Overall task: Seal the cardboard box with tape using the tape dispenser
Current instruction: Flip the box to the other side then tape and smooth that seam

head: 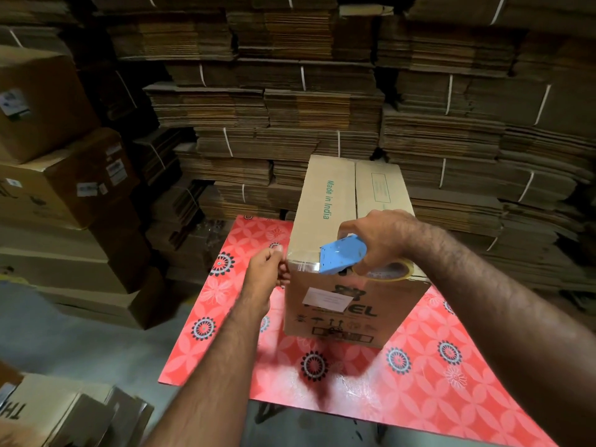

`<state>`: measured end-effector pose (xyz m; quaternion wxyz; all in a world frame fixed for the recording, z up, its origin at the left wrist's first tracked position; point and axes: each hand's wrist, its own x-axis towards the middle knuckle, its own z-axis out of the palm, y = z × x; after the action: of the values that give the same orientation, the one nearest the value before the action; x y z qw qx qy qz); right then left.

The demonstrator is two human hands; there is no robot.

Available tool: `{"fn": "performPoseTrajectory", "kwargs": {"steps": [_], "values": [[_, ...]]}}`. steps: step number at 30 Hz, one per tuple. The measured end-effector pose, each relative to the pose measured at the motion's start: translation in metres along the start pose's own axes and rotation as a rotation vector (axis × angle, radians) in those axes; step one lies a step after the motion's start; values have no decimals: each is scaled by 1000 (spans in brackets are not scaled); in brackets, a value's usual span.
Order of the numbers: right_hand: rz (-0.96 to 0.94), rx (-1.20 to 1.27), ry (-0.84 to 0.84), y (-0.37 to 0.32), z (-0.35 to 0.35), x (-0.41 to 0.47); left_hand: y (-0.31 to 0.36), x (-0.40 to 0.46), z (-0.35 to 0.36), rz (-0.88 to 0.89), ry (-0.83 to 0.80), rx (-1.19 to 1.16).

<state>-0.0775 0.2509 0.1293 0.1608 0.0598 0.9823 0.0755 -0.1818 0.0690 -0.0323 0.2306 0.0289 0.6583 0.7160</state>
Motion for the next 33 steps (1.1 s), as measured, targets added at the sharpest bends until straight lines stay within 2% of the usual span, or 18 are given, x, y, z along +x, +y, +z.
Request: {"fn": "performPoseTrajectory", "kwargs": {"steps": [2,4,5,7,8,9,11,13,18,20,26,33], "values": [[4,-1,5,0,1,0,-6,0,-4,-58,-8,41],[0,-16,12,-1,1,-1,-8,-1,-9,-16,30,190],[0,-29,9,-2,1,-1,-6,0,-11,73,92,324],[6,-58,9,-4,1,-2,4,-2,-14,361,224,531],[6,-75,21,-6,1,-3,11,-4,-13,546,207,567],[4,-93,35,-7,1,-3,18,-4,-12,701,117,596],[-14,-127,61,-9,1,-4,22,0,-9,849,-147,701],[-32,-148,78,-10,3,-2,16,8,-10,855,-314,808],[-120,-232,190,-4,11,0,-2,26,-25,958,-382,911],[-123,-224,199,-1,12,1,-8,31,-27,1003,-369,983],[-148,-166,152,18,15,-2,-4,26,-26,1138,-198,1228],[-86,-140,152,49,26,-40,-7,21,-32,1085,-182,1275]]}}
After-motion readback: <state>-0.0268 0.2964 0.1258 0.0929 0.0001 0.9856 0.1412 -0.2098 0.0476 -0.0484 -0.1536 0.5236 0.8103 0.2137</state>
